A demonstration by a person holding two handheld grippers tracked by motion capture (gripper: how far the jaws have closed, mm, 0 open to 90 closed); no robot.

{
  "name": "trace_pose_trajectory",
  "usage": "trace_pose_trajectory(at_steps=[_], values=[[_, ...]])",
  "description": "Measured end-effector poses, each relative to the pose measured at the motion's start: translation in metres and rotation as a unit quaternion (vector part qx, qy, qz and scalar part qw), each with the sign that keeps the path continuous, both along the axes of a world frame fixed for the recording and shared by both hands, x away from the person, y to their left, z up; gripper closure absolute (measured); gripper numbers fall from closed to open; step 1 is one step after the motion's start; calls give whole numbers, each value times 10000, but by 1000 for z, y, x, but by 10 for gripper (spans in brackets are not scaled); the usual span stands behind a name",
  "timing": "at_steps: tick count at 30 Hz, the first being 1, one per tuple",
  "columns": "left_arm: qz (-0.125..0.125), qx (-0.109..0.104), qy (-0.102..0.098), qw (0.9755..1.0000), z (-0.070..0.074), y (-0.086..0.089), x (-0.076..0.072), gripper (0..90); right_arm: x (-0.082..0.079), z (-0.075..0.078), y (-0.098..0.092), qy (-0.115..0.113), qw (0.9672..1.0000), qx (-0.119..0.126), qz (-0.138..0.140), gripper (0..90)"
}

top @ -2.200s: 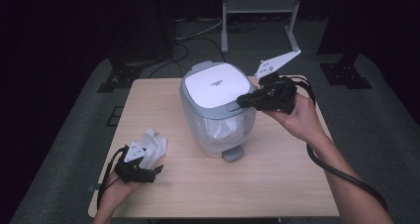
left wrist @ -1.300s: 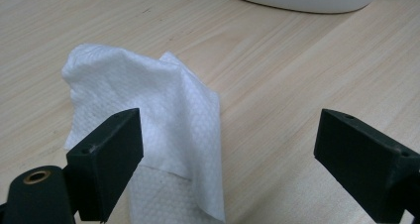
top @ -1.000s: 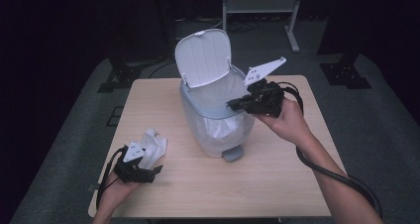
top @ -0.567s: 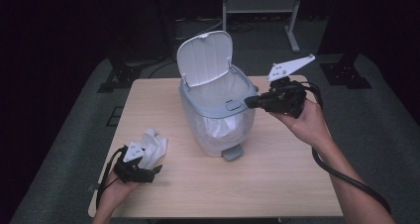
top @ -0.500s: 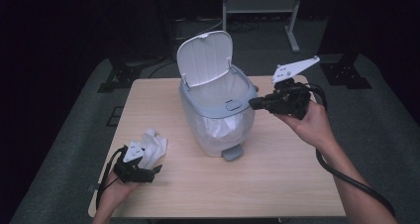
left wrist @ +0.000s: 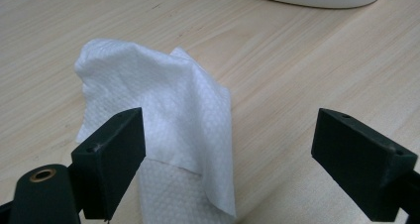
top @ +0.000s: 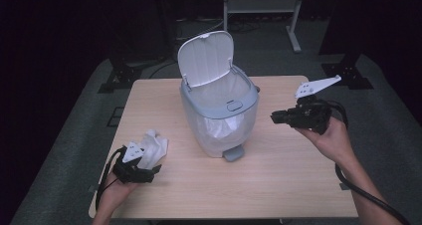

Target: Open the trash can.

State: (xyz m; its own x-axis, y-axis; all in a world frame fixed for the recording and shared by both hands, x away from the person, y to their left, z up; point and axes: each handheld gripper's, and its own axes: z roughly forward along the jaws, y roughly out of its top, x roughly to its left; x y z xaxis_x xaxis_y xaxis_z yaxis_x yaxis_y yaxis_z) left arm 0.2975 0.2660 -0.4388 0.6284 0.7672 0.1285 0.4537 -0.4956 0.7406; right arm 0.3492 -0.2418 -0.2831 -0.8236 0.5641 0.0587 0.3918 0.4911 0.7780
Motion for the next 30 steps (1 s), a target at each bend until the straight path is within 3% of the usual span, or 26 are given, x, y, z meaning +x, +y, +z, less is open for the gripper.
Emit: trace_pose_trajectory(at_steps=[14, 30], values=[[66, -18, -51, 10000, 1, 4, 1, 160, -4, -46, -17, 314, 9995, 4, -87, 788], [56, 198, -85, 9998, 3, 14, 8, 519, -16, -96, -30, 537, 9984, 25, -146, 733]])
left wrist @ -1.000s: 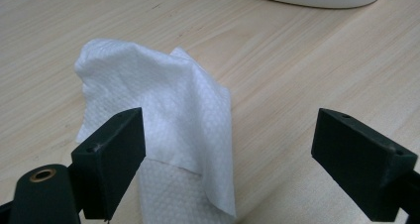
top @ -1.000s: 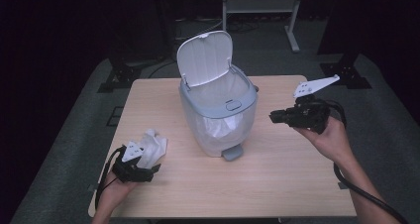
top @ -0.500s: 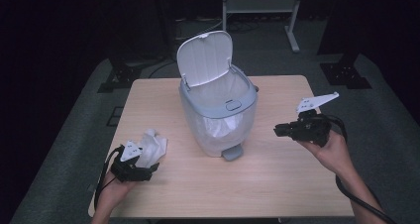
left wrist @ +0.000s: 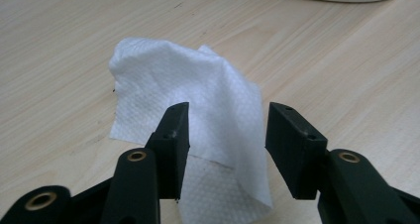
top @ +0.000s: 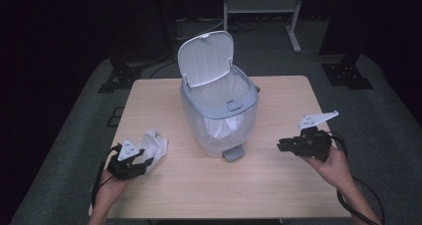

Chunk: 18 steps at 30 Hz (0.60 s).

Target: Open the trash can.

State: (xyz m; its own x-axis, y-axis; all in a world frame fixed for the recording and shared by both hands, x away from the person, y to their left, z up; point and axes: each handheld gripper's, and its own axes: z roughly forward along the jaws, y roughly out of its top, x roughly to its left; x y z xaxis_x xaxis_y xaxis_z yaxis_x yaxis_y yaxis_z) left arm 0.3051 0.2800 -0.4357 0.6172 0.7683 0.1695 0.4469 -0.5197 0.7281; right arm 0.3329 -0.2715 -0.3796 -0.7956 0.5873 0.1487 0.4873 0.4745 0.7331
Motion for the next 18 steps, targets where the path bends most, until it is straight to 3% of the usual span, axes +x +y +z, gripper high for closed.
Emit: trace_pose_trajectory(at_steps=[9, 18], values=[[-90, 215, 150, 9996, -7, -2, 20, 579, -9, -23, -12, 139, 9998, 57, -100, 710], [-198, 361, 426, 9982, -6, -10, 48, 574, -19, -37, -20, 151, 9998, 92, -103, 697]])
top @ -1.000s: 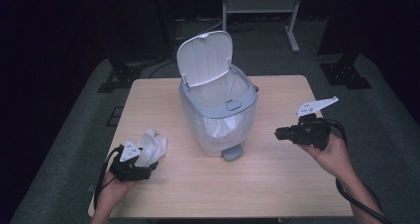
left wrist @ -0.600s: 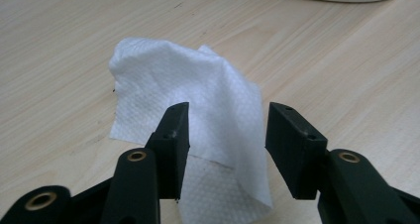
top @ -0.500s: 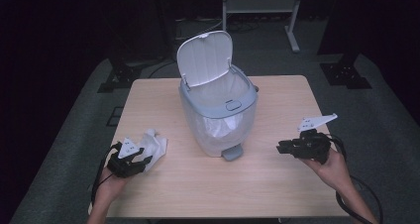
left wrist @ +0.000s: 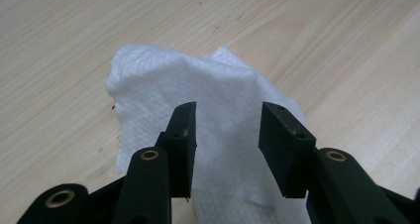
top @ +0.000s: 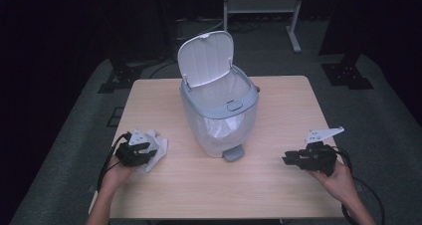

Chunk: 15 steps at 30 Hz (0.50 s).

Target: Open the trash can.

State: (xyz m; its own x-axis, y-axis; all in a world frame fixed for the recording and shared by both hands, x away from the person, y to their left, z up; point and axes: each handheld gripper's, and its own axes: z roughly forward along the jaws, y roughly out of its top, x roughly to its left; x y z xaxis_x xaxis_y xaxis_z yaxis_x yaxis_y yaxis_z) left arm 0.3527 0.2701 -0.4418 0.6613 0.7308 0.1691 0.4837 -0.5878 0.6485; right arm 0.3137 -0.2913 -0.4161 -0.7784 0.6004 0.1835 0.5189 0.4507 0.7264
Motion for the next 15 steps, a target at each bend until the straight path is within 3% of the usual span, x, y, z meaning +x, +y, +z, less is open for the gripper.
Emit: trace_pose_trajectory(at_steps=[9, 15], values=[[-151, 208, 303, 9992, -7, -16, 17, 542, -7, -13, -7, 85, 10000, 23, -20, 679], [-176, 207, 484, 9985, -13, -24, 23, 495, -13, -24, -10, 106, 9999, -39, -57, 649]])
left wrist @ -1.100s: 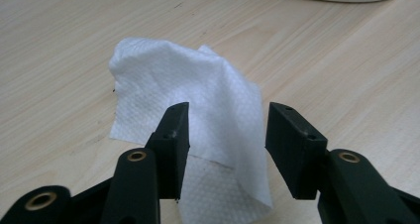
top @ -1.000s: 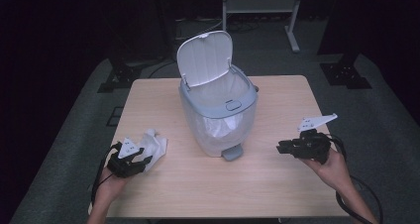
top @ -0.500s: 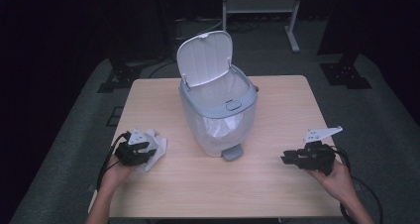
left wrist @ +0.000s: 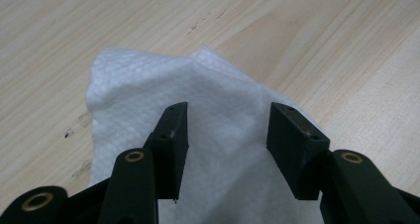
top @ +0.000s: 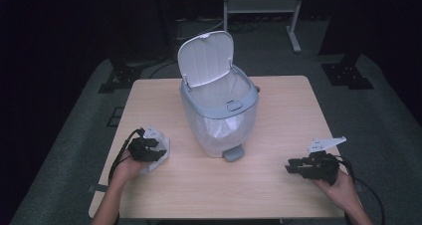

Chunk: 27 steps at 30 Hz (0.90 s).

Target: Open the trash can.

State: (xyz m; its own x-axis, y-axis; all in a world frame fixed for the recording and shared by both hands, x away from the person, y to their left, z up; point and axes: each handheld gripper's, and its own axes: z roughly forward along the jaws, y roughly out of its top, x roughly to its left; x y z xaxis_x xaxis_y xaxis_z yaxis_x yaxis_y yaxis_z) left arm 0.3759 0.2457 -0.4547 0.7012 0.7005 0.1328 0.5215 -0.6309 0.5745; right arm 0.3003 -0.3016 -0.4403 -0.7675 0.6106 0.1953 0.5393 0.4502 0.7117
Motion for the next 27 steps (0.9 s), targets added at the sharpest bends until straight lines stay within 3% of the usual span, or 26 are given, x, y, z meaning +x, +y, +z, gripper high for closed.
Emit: trace_pose_trajectory(at_steps=[7, 10, 11, 20, 22, 27], values=[[1, -76, 326, 9994, 1, -2, 6, 505, -3, -11, 0, 57, 10000, -67, 9, 621], [91, -248, 504, 9984, 0, -1, 9, 525, -3, -11, 1, 48, 10000, -64, 25, 616], [299, -271, 581, 9975, 1, -4, 9, 534, -3, -13, 3, 36, 10000, -39, 49, 612], [311, -366, 472, 9977, 0, -7, 5, 831, -5, -13, 12, -92, 9998, -100, 114, 601], [429, -606, 609, 9954, -1, -4, 6, 862, -5, -13, 13, -110, 9998, -101, 112, 599], [383, -850, 767, 9927, -1, 4, 6, 874, -3, -15, 15, -127, 9998, -154, 99, 583]])
